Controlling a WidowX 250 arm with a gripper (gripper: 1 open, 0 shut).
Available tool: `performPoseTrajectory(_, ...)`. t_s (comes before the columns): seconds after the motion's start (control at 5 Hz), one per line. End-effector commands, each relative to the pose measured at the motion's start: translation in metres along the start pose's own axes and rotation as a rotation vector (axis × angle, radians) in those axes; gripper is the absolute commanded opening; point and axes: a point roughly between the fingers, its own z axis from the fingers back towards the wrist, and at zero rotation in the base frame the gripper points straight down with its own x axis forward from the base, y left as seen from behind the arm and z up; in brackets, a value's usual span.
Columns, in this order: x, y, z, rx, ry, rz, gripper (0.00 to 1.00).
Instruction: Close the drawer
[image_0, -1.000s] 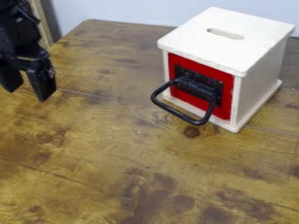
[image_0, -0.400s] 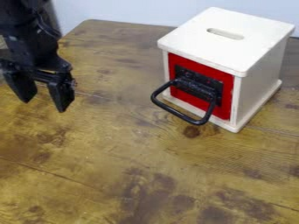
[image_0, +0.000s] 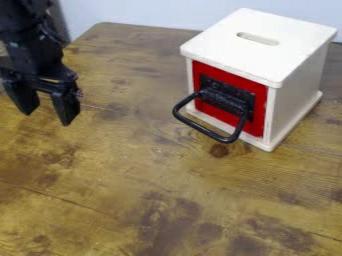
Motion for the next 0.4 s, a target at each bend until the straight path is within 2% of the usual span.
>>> performPoseTrajectory(0.0, 0.0104, 0.0079, 0.0228, 0.003, -0.055, 0.001, 1.00)
performPoseTrajectory(0.2, 0.0071, 0.0024, 0.0313, -0.007, -0.060, -0.032, 1.00)
